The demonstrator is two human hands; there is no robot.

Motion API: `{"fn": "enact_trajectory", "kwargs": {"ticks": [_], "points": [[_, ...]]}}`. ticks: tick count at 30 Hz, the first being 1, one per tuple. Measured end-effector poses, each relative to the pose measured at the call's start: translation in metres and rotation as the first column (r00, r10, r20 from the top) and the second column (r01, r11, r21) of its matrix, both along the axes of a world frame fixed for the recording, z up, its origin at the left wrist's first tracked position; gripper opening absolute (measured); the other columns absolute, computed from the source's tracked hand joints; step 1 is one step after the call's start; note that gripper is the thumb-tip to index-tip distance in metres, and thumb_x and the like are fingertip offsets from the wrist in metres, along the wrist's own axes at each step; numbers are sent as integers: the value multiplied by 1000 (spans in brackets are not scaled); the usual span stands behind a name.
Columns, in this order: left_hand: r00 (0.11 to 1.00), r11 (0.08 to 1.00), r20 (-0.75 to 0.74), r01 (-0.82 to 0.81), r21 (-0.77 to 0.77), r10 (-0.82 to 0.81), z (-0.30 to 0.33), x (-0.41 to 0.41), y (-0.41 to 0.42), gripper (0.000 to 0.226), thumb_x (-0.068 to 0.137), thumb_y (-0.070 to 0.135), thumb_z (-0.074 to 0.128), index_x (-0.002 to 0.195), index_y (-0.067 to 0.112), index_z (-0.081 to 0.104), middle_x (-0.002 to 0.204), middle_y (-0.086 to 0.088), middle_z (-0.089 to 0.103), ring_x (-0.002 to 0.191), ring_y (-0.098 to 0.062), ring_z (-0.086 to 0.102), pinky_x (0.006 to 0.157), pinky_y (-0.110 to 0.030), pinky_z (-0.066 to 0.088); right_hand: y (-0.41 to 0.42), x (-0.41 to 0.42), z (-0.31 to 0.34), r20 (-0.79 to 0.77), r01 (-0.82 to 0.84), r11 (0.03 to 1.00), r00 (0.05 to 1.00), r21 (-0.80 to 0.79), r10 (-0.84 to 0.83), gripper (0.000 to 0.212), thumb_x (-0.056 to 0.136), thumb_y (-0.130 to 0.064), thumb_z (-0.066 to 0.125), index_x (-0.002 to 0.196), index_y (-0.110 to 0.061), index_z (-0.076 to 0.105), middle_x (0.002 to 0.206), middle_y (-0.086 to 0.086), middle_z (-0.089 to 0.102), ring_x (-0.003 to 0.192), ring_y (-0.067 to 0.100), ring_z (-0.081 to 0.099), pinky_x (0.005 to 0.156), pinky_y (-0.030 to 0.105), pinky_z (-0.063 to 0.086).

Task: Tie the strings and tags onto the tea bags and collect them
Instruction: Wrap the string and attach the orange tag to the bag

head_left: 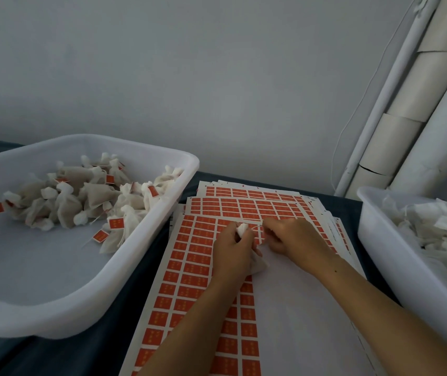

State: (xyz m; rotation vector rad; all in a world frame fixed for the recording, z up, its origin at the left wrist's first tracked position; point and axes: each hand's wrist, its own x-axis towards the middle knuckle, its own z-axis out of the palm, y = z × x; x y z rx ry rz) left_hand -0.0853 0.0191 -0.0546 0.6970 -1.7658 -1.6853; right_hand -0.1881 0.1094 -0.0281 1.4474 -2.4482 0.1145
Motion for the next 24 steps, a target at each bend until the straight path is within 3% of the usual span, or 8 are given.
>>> {"fn": "enact_trajectory", "kwargs": {"ticks": [4, 8, 11, 16, 20, 24], "points": [[1000, 1000, 16, 1, -6, -1, 0, -1, 0, 18, 96, 25, 50, 80, 20, 55, 73, 3, 60, 63, -6, 58, 54, -11, 39, 0, 5, -8, 117, 54, 984, 993, -171, -35, 16, 92, -31, 54, 106, -22, 57, 101, -4, 67, 79, 9, 63, 63, 2, 28], [1000, 999, -22, 23, 24, -22, 5, 1, 1, 15, 96, 21, 50, 82, 21, 54, 74, 1, 63, 59, -6, 59, 52, -10, 41, -7, 7, -11, 303, 179, 929, 950, -323, -78, 13, 93, -29, 53, 103, -22, 59, 97, -5, 66, 74, 5, 58, 60, 4, 33], [994, 993, -102, 37, 113, -25, 9, 4, -2, 7, 95, 12, 49, 95, 19, 51, 76, -3, 66, 58, -7, 63, 50, -9, 45, -15, 9, -12, 423, 290, 890, 897, -352, -125, 13, 89, -36, 58, 86, -24, 59, 80, -7, 61, 70, 7, 58, 57, 9, 36], [979, 977, -198, 87, 195, -48, 9, 7, -5, 10, 95, 5, 46, 98, 15, 48, 71, -5, 65, 52, -4, 61, 52, -12, 48, -20, 10, -16, 509, 411, 808, 845, -421, -165, 11, 85, -20, 66, 84, -24, 57, 85, -8, 59, 72, 5, 54, 57, 10, 37], [960, 977, -260, 148, 155, -104, 10, 11, -7, 17, 94, 0, 43, 84, 8, 54, 66, -4, 64, 54, -9, 60, 55, -17, 52, -23, 12, -16, 637, 507, 658, 769, -557, -54, 12, 86, -12, 64, 93, -22, 60, 94, -1, 65, 78, 11, 63, 62, 17, 50], [970, 962, -207, 174, 210, -130, 15, 11, -9, 20, 94, 1, 48, 81, 8, 61, 72, -5, 65, 63, -15, 60, 61, -25, 54, -20, 13, -14, 686, 613, 407, 726, -677, 49, 15, 90, -13, 60, 104, -19, 61, 103, -1, 63, 85, 14, 66, 63, 23, 58]]}}
